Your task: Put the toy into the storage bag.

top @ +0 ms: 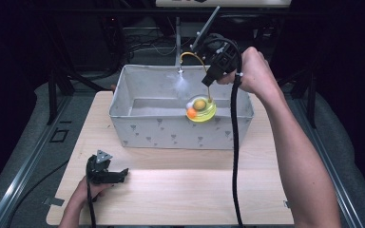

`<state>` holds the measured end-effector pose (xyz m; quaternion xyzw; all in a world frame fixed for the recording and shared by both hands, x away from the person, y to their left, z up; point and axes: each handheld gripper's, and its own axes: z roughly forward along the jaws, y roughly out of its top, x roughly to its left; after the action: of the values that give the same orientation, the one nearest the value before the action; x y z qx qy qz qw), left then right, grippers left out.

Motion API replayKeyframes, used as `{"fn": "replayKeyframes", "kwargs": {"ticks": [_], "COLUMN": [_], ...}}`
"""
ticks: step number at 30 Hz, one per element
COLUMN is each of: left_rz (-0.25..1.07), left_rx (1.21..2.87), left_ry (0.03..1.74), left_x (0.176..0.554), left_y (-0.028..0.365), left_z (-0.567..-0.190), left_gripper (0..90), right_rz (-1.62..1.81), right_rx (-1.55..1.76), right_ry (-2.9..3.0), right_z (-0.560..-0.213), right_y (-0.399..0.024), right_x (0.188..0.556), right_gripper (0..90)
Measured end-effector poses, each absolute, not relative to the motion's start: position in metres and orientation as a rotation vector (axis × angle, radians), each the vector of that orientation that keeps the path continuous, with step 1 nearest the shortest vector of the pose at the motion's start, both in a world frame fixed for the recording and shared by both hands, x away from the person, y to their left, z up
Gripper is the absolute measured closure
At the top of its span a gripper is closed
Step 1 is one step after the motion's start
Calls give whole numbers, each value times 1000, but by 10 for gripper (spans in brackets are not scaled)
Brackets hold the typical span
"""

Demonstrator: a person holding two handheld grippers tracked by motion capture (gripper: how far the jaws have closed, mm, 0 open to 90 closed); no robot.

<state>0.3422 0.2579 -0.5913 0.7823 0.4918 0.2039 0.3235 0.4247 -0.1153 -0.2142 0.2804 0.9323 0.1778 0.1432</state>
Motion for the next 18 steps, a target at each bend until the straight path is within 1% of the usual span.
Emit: {"fn": "replayKeyframes", "kwargs": {"ticks": [10,18], "left_rz": [535,535], "left_rx": [2052,2052], "left_ry": [1290,1290], "left_x": [342,342], "left_y": [258,258], "left_z": [-591,-591], "left_gripper": [3,3], "right_rz": [540,538], "right_rx": [904,960], "right_ry": [2621,2591], "right_z": [-209,-215], "right_y": [-125,-132], "right_x": [442,458], "right_gripper": [883,883]}}
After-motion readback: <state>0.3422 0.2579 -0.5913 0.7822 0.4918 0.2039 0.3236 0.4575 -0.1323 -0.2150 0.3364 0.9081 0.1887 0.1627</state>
